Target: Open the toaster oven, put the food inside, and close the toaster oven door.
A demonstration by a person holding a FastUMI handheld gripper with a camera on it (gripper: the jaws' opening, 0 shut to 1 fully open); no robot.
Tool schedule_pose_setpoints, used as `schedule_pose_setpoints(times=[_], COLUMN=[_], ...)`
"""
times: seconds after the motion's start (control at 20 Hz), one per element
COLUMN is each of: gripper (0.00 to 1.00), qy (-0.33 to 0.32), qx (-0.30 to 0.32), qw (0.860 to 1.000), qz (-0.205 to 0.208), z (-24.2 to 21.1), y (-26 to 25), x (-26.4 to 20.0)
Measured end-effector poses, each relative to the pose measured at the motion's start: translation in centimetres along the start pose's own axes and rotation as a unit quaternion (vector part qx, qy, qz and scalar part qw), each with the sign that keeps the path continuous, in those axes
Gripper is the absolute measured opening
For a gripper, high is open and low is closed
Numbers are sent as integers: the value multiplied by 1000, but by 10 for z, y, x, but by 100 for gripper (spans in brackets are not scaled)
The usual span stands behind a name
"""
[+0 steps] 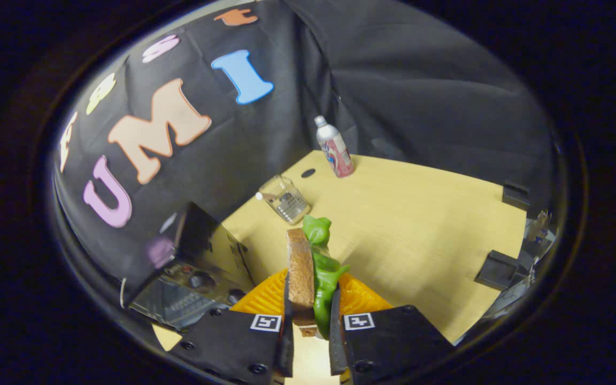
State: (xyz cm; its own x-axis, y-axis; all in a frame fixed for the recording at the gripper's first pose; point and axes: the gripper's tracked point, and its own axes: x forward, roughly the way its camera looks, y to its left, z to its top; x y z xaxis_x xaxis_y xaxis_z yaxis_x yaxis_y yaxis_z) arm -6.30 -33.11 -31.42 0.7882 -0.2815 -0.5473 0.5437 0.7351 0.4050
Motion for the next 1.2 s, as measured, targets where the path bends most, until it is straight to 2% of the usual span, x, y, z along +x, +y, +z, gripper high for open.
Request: schedule_pose_setpoints(times=[0.15, 0.3, 0.5, 0.7, 0.95, 1.2], gripper=[28, 28, 28, 28, 28, 28], qy=[-21, -20, 8, 51, 95, 113], qx=[47, 76, 83, 88, 100, 163], qw=[998, 996, 995, 989, 978, 961], qz=[27, 43, 63, 107, 157, 191], z=[7, -6, -47, -98, -145, -165], y=[13, 28, 55, 100, 157, 204], x=[-16, -37, -61, -72, -68, -36])
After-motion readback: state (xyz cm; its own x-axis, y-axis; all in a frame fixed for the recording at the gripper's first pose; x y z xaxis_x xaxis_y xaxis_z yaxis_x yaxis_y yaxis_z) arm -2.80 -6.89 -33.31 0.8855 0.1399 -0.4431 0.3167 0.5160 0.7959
